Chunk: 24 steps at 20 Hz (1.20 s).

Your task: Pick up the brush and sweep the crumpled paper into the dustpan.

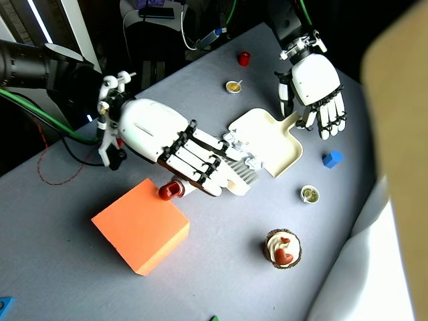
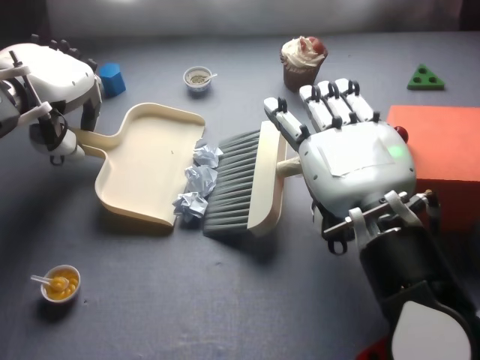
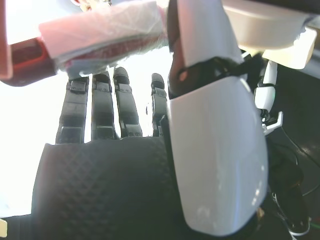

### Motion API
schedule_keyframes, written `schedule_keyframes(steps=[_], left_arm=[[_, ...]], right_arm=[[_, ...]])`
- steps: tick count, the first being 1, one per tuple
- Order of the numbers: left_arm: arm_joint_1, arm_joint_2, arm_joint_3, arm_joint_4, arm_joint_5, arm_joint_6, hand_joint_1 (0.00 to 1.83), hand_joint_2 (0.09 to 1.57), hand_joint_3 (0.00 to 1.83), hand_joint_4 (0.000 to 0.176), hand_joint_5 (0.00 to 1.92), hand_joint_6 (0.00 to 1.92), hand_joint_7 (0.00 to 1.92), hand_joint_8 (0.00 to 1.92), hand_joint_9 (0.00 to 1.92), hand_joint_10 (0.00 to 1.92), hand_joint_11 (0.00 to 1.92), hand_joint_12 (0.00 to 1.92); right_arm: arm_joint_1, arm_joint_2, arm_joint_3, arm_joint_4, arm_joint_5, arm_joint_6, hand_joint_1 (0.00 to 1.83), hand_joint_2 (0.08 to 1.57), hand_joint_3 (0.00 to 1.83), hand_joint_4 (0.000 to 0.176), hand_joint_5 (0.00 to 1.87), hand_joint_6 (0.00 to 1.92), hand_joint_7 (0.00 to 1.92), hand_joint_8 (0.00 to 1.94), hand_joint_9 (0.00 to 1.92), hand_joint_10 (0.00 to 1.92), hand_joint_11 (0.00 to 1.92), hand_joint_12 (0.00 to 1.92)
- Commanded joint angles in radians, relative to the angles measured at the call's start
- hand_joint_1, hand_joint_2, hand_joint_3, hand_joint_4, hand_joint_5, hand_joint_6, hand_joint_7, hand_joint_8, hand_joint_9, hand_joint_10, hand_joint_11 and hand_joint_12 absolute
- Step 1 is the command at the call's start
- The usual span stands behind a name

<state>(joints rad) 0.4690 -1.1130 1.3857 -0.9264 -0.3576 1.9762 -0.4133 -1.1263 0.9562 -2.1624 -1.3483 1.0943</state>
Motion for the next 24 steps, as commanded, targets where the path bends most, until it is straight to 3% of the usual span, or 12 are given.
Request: schedule_keyframes(steps=[1, 17, 19, 20, 21, 22, 23, 24], left_arm=[[-0.012, 0.004, 0.008, 0.025, -0.09, 0.003, 1.14, 1.07, 0.0, 0.0, 1.09, 0.8, 0.44, 0.0, 0.34, 0.0, 0.25, 0.19], [-0.028, 0.056, -0.032, 0.04, -0.071, 0.001, 1.13, 1.09, 0.0, 0.0, 1.05, 0.87, 0.38, 0.0, 0.28, 0.0, 0.15, 0.19], [-0.028, 0.061, -0.039, 0.04, -0.076, 0.001, 1.12, 1.09, 0.0, 0.0, 1.04, 0.88, 0.37, 0.0, 0.27, 0.0, 0.15, 0.19], [-0.028, 0.063, -0.042, 0.04, -0.079, 0.001, 1.12, 1.09, 0.0, 0.0, 1.04, 0.88, 0.37, 0.0, 0.28, 0.01, 0.16, 0.19], [-0.028, 0.063, -0.043, 0.04, -0.079, 0.001, 1.11, 1.08, 0.0, 0.0, 1.06, 0.86, 0.38, 0.0, 0.28, 0.0, 0.17, 0.2], [-0.028, 0.063, -0.045, 0.04, -0.083, 0.001, 1.1, 1.08, 0.0, 0.0, 1.06, 0.86, 0.38, 0.0, 0.28, 0.0, 0.17, 0.2], [-0.025, 0.063, -0.047, 0.04, -0.09, -0.003, 1.11, 1.09, 0.0, 0.0, 1.04, 0.88, 0.37, 0.0, 0.28, 0.0, 0.16, 0.2], [-0.022, 0.063, -0.049, 0.04, -0.095, -0.005, 1.11, 1.1, 0.0, 0.0, 1.02, 0.92, 0.36, 0.0, 0.27, 0.0, 0.14, 0.2]], right_arm=[[0.022, -0.002, 0.004, -0.097, -0.084, -0.004, 1.35, 1.0, 0.01, 0.0, 0.09, 0.0, 0.05, 0.0, 0.05, 0.0, 0.08, 0.02], [0.014, -0.101, 0.184, -0.098, -0.092, 0.024, 1.31, 0.97, 0.0, 0.0, 0.15, 0.01, 0.09, 0.01, 0.07, 0.01, 0.09, 0.02], [0.01, -0.112, 0.211, -0.098, -0.092, 0.038, 1.3, 0.97, 0.0, 0.0, 0.23, 0.01, 0.17, 0.0, 0.17, 0.01, 0.23, 0.06], [0.008, -0.123, 0.227, -0.096, -0.092, 0.045, 1.28, 0.98, 0.0, 0.0, 0.34, 0.01, 0.28, 0.01, 0.3, 0.02, 0.4, 0.12], [0.007, -0.128, 0.234, -0.094, -0.092, 0.05, 1.26, 1.01, 0.0, 0.0, 0.52, 0.02, 0.55, 0.03, 0.57, 0.04, 0.55, 0.17], [0.006, -0.134, 0.244, -0.093, -0.092, 0.057, 1.23, 1.03, 0.0, 0.0, 0.64, 0.01, 0.75, 0.02, 0.75, 0.04, 0.64, 0.22], [0.005, -0.137, 0.249, -0.093, -0.092, 0.061, 1.24, 1.09, 0.0, 0.0, 0.92, 0.65, 0.97, 0.85, 0.96, 0.12, 0.72, 0.63], [0.005, -0.139, 0.254, -0.093, -0.092, 0.066, 1.19, 1.09, 0.0, 0.0, 1.01, 0.83, 0.87, 0.9, 0.87, 0.9, 0.7, 1.28]])
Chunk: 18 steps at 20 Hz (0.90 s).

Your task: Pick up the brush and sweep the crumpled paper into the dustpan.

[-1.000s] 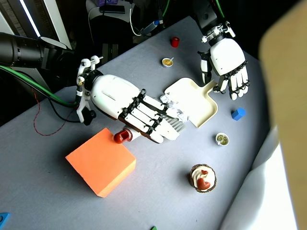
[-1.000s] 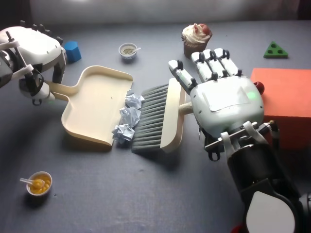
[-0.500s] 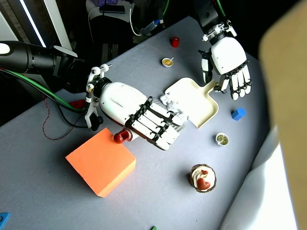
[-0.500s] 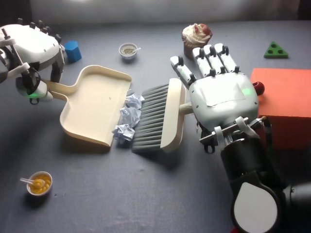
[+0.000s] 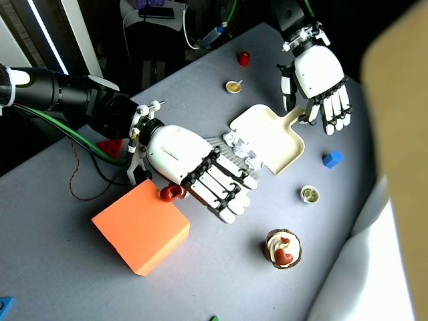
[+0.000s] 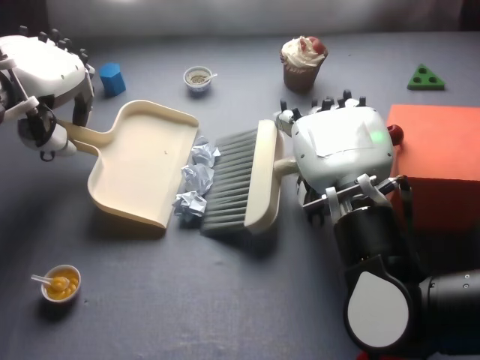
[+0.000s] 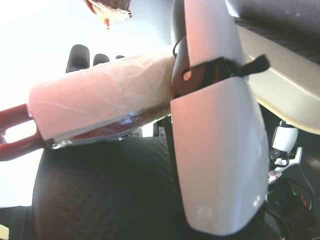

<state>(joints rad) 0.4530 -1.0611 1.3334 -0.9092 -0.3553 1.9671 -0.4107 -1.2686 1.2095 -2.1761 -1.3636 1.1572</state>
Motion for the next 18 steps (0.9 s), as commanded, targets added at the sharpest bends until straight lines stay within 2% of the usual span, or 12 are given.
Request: schedule_keyframes(steps=[1, 2, 3, 4, 6, 9, 10, 12, 13, 15, 17, 18], left_arm=[[-0.003, 0.011, 0.0, 0.022, -0.1, 0.003, 1.12, 1.1, 0.0, 0.0, 1.01, 0.92, 0.36, 0.0, 0.26, 0.0, 0.14, 0.21], [-0.001, 0.011, -0.002, 0.022, -0.102, 0.001, 1.12, 1.1, 0.0, 0.0, 1.02, 0.91, 0.37, 0.0, 0.26, 0.0, 0.15, 0.22], [0.002, 0.011, -0.005, 0.021, -0.104, -0.001, 1.12, 1.1, 0.0, 0.0, 1.01, 0.93, 0.35, 0.0, 0.25, 0.0, 0.16, 0.24], [0.012, 0.013, -0.014, 0.018, -0.116, -0.008, 1.11, 1.1, 0.0, 0.0, 1.01, 0.93, 0.34, 0.0, 0.24, 0.0, 0.13, 0.23], [0.023, 0.016, -0.023, 0.018, -0.13, -0.017, 1.12, 1.1, 0.0, 0.0, 1.03, 0.9, 0.37, 0.01, 0.26, 0.01, 0.13, 0.25], [0.027, 0.017, -0.026, 0.017, -0.134, -0.02, 1.1, 1.11, 0.0, 0.0, 1.0, 0.94, 0.35, 0.0, 0.25, 0.0, 0.11, 0.27], [0.027, 0.017, -0.025, 0.017, -0.135, -0.02, 1.1, 1.11, 0.0, 0.0, 1.0, 0.95, 0.36, 0.0, 0.25, 0.0, 0.11, 0.28], [0.026, 0.018, -0.023, 0.017, -0.137, -0.02, 1.08, 1.13, 0.0, 0.0, 0.96, 1.01, 0.35, 0.0, 0.25, 0.0, 0.06, 0.39], [0.026, 0.018, -0.023, 0.017, -0.138, -0.02, 1.07, 1.13, 0.0, 0.009, 0.96, 1.02, 0.34, 0.0, 0.25, 0.0, 0.03, 0.45], [0.025, 0.02, -0.022, 0.017, -0.139, -0.02, 1.09, 1.12, 0.0, 0.0, 0.98, 0.99, 0.35, 0.0, 0.26, 0.0, 0.03, 0.49], [0.024, 0.02, -0.022, 0.017, -0.137, -0.02, 1.1, 1.11, 0.0, 0.0, 1.0, 0.95, 0.35, 0.0, 0.25, 0.0, 0.01, 0.51], [0.023, 0.02, -0.022, 0.017, -0.137, -0.02, 1.11, 1.11, 0.0, 0.0, 1.0, 0.95, 0.35, 0.0, 0.25, 0.0, 0.01, 0.51]], right_arm=[[0.002, 0.002, 0.005, -0.079, -0.076, 0.01, 1.24, 1.02, 0.0, 0.0, 0.89, 1.28, 0.8, 1.64, 0.9, 1.72, 0.88, 1.71], [0.002, 0.001, 0.009, -0.079, -0.076, 0.012, 1.35, 1.0, 0.0, 0.041, 0.93, 1.79, 0.87, 1.88, 0.96, 1.88, 0.96, 1.74], [0.002, 0.001, 0.011, -0.079, -0.076, 0.013, 1.45, 1.04, 0.0, 0.09, 1.07, 1.9, 0.95, 1.93, 1.03, 1.91, 0.94, 1.65], [0.002, 0.001, 0.014, -0.079, -0.076, 0.013, 1.45, 1.07, 0.0, 0.0, 1.21, 1.92, 1.08, 1.94, 1.08, 1.92, 0.68, 1.4], [0.002, 0.001, 0.018, -0.088, -0.073, 0.013, 1.44, 1.11, 0.0, 0.0, 1.31, 1.92, 1.2, 1.94, 1.12, 1.92, 0.75, 1.16], [0.002, 0.011, 0.016, -0.112, -0.064, 0.013, 1.49, 1.13, 0.0, 0.0, 1.32, 1.92, 1.23, 1.94, 1.19, 1.92, 0.89, 1.3], [0.001, 0.025, 0.007, -0.138, -0.058, 0.013, 1.52, 1.13, 0.0, 0.0, 1.3, 1.92, 1.2, 1.94, 1.14, 1.92, 0.93, 1.57], [-0.002, 0.049, -0.006, -0.176, -0.041, 0.01, 1.55, 1.15, 0.0, 0.0, 1.28, 1.92, 1.17, 1.94, 1.1, 1.92, 0.95, 1.64], [-0.001, 0.062, -0.015, -0.187, -0.034, 0.002, 1.57, 1.15, 0.0, 0.0, 1.26, 1.92, 1.17, 1.94, 1.13, 1.92, 1.02, 1.77], [0.007, 0.079, -0.026, -0.221, -0.024, -0.012, 1.57, 1.14, 0.0, 0.0, 1.27, 1.92, 1.2, 1.94, 1.21, 1.92, 1.15, 1.9], [0.018, 0.088, -0.028, -0.273, -0.01, -0.035, 1.55, 1.15, 0.0, 0.0, 1.28, 1.92, 1.24, 1.94, 1.29, 1.92, 1.22, 1.92], [0.028, 0.093, -0.03, -0.294, 0.004, -0.045, 1.55, 1.14, 0.0, 0.0, 1.29, 1.92, 1.24, 1.94, 1.27, 1.92, 1.09, 1.78]])
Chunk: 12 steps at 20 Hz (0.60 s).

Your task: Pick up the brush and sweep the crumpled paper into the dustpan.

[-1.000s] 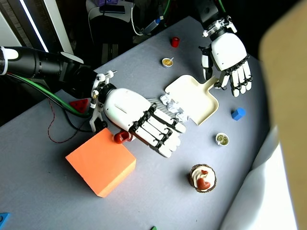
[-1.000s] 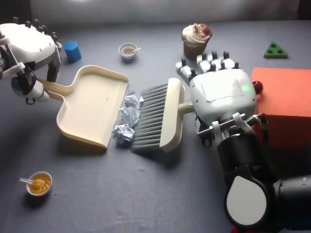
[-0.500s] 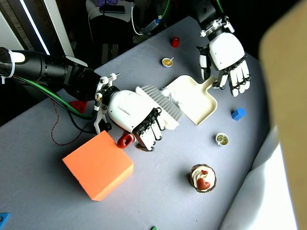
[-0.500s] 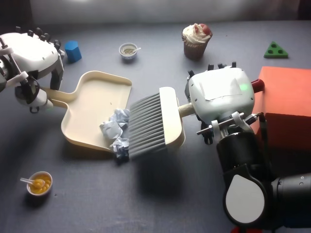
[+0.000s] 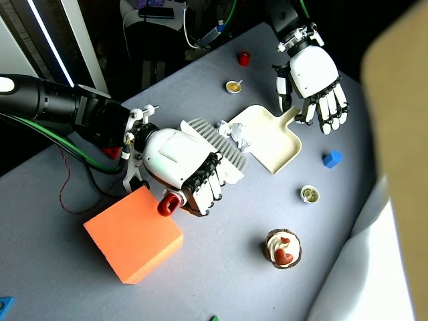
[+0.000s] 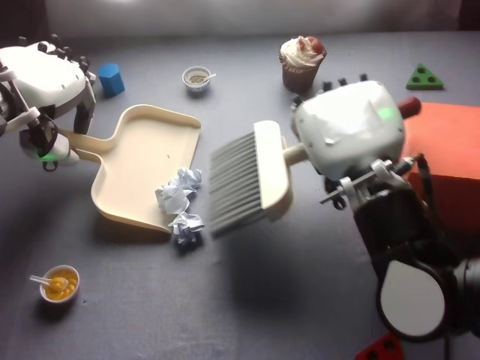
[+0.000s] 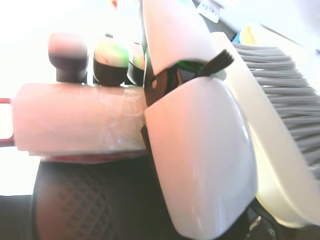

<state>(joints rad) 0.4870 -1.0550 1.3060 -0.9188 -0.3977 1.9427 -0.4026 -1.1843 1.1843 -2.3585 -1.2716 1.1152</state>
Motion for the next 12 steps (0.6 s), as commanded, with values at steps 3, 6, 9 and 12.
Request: schedule_keyframes(steps=[3, 6, 9, 12], left_arm=[[-0.012, 0.014, 0.005, 0.026, -0.094, 0.004, 1.12, 1.1, 0.0, 0.0, 1.02, 0.92, 0.36, 0.0, 0.27, 0.0, 0.04, 0.53], [-0.011, 0.019, 0.004, 0.026, -0.075, 0.004, 1.11, 1.1, 0.0, 0.0, 1.01, 0.93, 0.36, 0.0, 0.26, 0.01, 0.03, 0.54], [-0.007, 0.026, 0.003, 0.025, -0.067, 0.004, 1.1, 1.1, 0.0, 0.0, 1.01, 0.93, 0.37, 0.01, 0.28, 0.01, 0.02, 0.53], [-0.003, 0.033, 0.001, 0.025, -0.061, 0.004, 1.12, 1.09, 0.0, 0.0, 1.05, 0.86, 0.4, 0.01, 0.3, 0.01, 0.05, 0.55]], right_arm=[[0.058, 0.014, -0.018, -0.167, -0.033, -0.107, 1.56, 1.14, 0.0, 0.0, 1.3, 1.92, 1.25, 1.94, 1.28, 1.92, 1.04, 1.73], [0.094, 0.014, -0.05, -0.176, 0.007, -0.304, 1.55, 1.13, 0.0, 0.0, 1.29, 1.92, 1.22, 1.94, 1.26, 1.92, 1.05, 1.61], [0.111, 0.017, -0.083, -0.204, 0.029, -0.455, 1.56, 1.14, 0.0, 0.0, 1.26, 1.92, 1.2, 1.94, 1.26, 1.92, 1.16, 1.84], [0.153, 0.027, -0.111, -0.204, 0.069, -0.587, 1.51, 1.13, 0.0, 0.0, 1.21, 1.92, 1.23, 1.94, 1.43, 1.92, 1.64, 1.92]])
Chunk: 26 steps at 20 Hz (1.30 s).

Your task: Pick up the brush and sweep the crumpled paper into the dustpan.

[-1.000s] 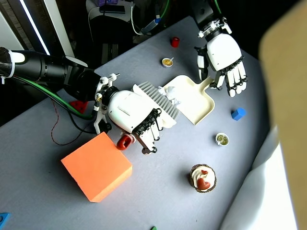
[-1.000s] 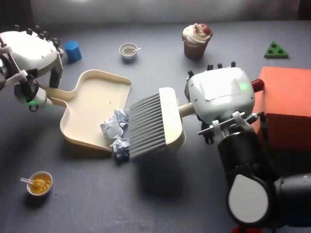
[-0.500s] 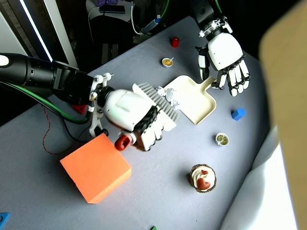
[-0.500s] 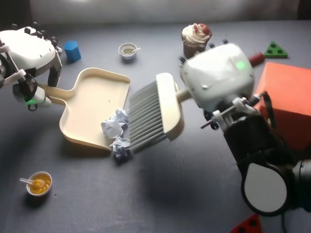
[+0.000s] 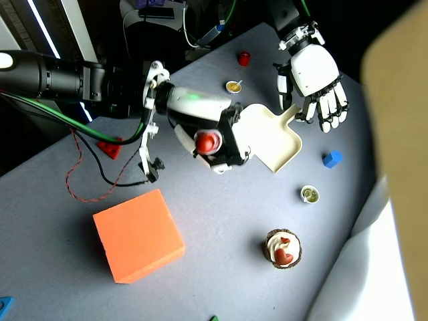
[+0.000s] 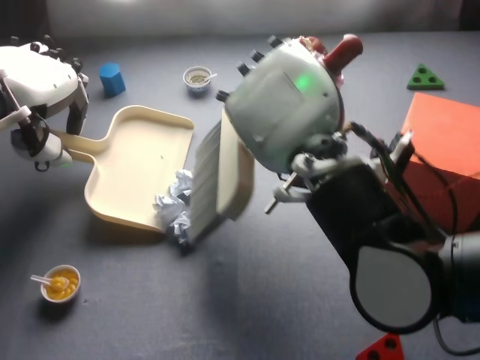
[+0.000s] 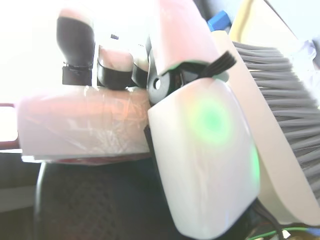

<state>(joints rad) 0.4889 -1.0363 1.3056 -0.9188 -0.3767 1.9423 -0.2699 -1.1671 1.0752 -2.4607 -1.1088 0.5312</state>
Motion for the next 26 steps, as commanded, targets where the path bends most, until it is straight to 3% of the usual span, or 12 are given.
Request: schedule_keyframes(steps=[1, 2, 6, 8, 12, 16, 18, 23, 24, 25, 26], left_arm=[[-0.004, 0.018, -0.001, 0.025, -0.081, 0.004, 1.12, 1.1, 0.0, 0.0, 1.03, 0.9, 0.39, 0.0, 0.28, 0.0, 0.02, 0.54], [-0.003, 0.021, -0.004, 0.024, -0.081, 0.003, 1.09, 1.11, 0.0, 0.0, 0.99, 0.96, 0.37, 0.0, 0.27, 0.0, 0.01, 0.54], [-0.003, 0.027, -0.012, 0.022, -0.081, 0.001, 1.12, 1.1, 0.0, 0.0, 1.01, 0.93, 0.35, 0.0, 0.26, 0.0, 0.01, 0.51], [-0.004, 0.029, -0.019, 0.022, -0.081, 0.001, 1.13, 1.1, 0.0, 0.0, 1.03, 0.9, 0.35, 0.0, 0.25, 0.0, 0.02, 0.48], [-0.003, 0.036, -0.034, 0.019, -0.08, 0.001, 1.12, 1.09, 0.0, 0.0, 1.03, 0.89, 0.36, 0.0, 0.26, 0.0, 0.02, 0.49], [0.0, 0.036, -0.045, 0.018, -0.083, 0.001, 1.13, 1.09, 0.0, 0.0, 1.03, 0.89, 0.36, 0.0, 0.25, 0.0, 0.02, 0.49], [0.003, 0.036, -0.05, 0.017, -0.086, 0.001, 1.13, 1.1, 0.0, 0.0, 1.02, 0.9, 0.36, 0.0, 0.27, 0.0, 0.02, 0.48], [0.007, 0.037, -0.051, 0.018, -0.087, 0.001, 1.13, 1.09, 0.0, 0.0, 1.04, 0.87, 0.4, 0.01, 0.29, 0.01, 0.05, 0.48], [0.008, 0.037, -0.052, 0.018, -0.087, 0.001, 1.12, 1.1, 0.0, 0.0, 1.02, 0.91, 0.37, 0.0, 0.27, 0.0, 0.04, 0.47], [0.009, 0.037, -0.052, 0.018, -0.087, 0.001, 1.12, 1.1, 0.0, 0.0, 1.02, 0.91, 0.38, 0.0, 0.28, 0.0, 0.04, 0.46], [0.009, 0.036, -0.053, 0.017, -0.088, 0.001, 1.12, 1.1, 0.0, 0.0, 1.02, 0.91, 0.38, 0.0, 0.28, 0.0, 0.04, 0.46]], right_arm=[[0.046, 0.012, -0.01, -0.097, -0.057, -0.072, 1.53, 1.13, 0.0, 0.0, 1.21, 1.92, 1.22, 1.94, 1.42, 1.92, 1.61, 1.92], [0.071, 0.014, -0.016, -0.089, -0.029, -0.128, 1.55, 1.13, 0.0, 0.0, 1.23, 1.92, 1.22, 1.94, 1.4, 1.92, 1.59, 1.92], [0.139, 0.02, -0.037, -0.015, 0.096, -0.333, 1.55, 1.14, 0.0, 0.0, 1.23, 1.92, 1.26, 1.94, 1.4, 1.92, 1.55, 1.92], [0.152, 0.037, -0.068, 0.033, 0.183, -0.419, 1.56, 1.15, 0.0, 0.0, 1.24, 1.92, 1.25, 1.94, 1.39, 1.92, 1.46, 1.92], [0.17, 0.047, -0.099, 0.142, 0.289, -0.556, 1.56, 1.13, 0.0, 0.0, 1.23, 1.92, 1.25, 1.94, 1.36, 1.92, 1.48, 1.92], [0.171, 0.043, -0.088, 0.209, 0.293, -0.655, 1.58, 1.13, 0.0, 0.0, 1.22, 1.92, 1.19, 1.94, 1.25, 1.92, 1.3, 1.92], [0.171, 0.022, -0.071, 0.207, 0.294, -0.694, 1.59, 1.13, 0.0, 0.0, 1.18, 1.92, 1.08, 1.94, 1.07, 1.92, 1.05, 1.92], [0.17, -0.034, -0.015, 0.185, 0.296, -0.71, 1.61, 1.17, 0.0, 0.0, 1.08, 1.92, 1.06, 1.94, 1.13, 1.92, 1.12, 1.92], [0.17, -0.048, 0.0, 0.184, 0.296, -0.713, 1.61, 1.17, 0.0, 0.0, 1.0, 1.92, 1.01, 1.94, 1.06, 1.92, 1.17, 1.92], [0.17, -0.06, 0.013, 0.184, 0.297, -0.72, 1.6, 1.17, 0.0, 0.093, 0.96, 1.92, 0.96, 1.94, 1.03, 1.92, 1.16, 1.92], [0.169, -0.07, 0.025, 0.183, 0.297, -0.722, 1.6, 1.17, 0.0, 0.093, 0.96, 1.92, 0.96, 1.94, 1.03, 1.92, 1.16, 1.92]])
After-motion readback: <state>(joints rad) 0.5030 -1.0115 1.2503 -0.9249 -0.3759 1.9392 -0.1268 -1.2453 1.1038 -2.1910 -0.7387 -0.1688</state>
